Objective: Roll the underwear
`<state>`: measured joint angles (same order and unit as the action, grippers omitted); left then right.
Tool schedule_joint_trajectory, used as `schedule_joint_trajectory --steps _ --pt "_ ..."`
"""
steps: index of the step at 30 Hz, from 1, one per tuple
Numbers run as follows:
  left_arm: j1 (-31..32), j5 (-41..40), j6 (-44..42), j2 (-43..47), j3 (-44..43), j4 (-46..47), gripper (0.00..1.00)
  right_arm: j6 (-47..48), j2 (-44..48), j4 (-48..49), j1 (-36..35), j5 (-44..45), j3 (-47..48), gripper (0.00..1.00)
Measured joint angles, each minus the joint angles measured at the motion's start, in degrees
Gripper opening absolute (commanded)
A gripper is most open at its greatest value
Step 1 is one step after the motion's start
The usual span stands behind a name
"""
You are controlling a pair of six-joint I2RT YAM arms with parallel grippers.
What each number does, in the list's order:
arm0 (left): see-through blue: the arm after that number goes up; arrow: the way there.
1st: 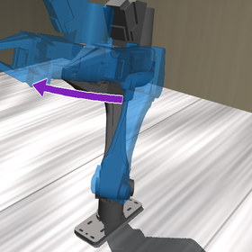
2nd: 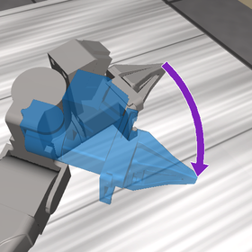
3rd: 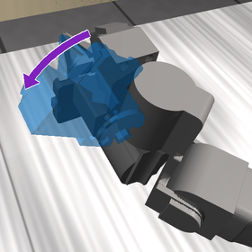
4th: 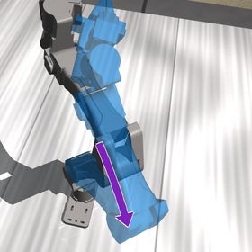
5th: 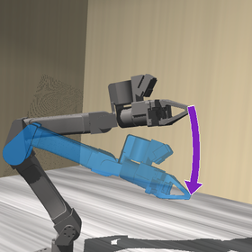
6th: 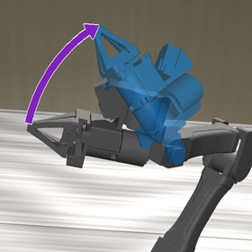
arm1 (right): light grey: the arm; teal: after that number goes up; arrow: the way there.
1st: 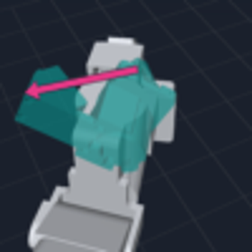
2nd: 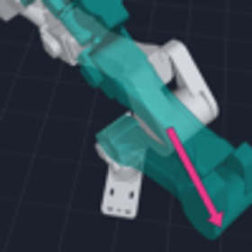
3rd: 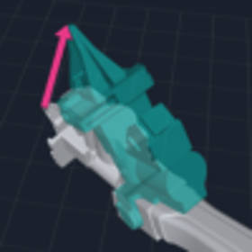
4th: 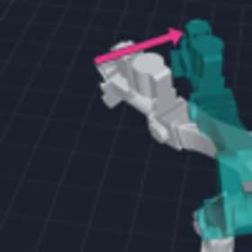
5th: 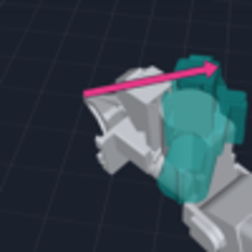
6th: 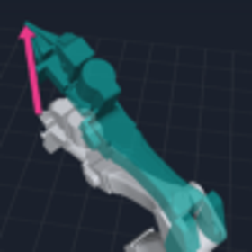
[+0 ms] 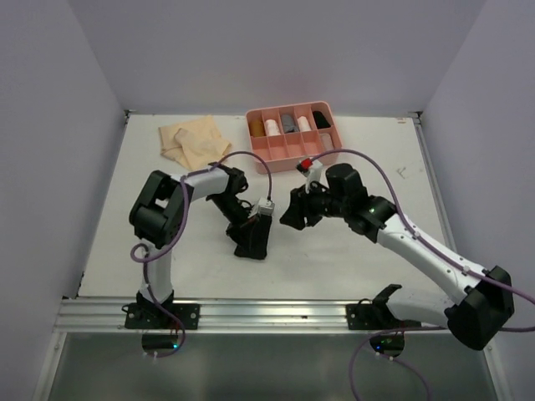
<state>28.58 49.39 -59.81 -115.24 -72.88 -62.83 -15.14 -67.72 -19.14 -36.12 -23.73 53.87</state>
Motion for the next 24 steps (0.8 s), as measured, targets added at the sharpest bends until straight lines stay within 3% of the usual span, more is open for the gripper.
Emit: schedule_joint_trajectory --steps 4,9,15,24 --pt "-2.05 4.90 -0.42 -8.96 -7.08 -9.84 0.02 4.09 -0.13 -1.51 -11.47 5.22 0.76 0.52" --pt "-2.58 7.50 -0.85 -15.47 -10.32 -18.10 0.06 10.62 -12.22 -2.34 -21.68 11.13 3.96 0.55" --pt "-2.58 7.39 -0.85 -18.23 -10.25 -22.16 0.09 18.67 -22.67 -1.75 -24.65 13.86 6.27 0.57" --pt "-2.82 7.23 -0.74 -18.80 -9.73 -22.75 0.15 22.77 -27.47 1.75 -25.59 13.07 6.58 0.59"
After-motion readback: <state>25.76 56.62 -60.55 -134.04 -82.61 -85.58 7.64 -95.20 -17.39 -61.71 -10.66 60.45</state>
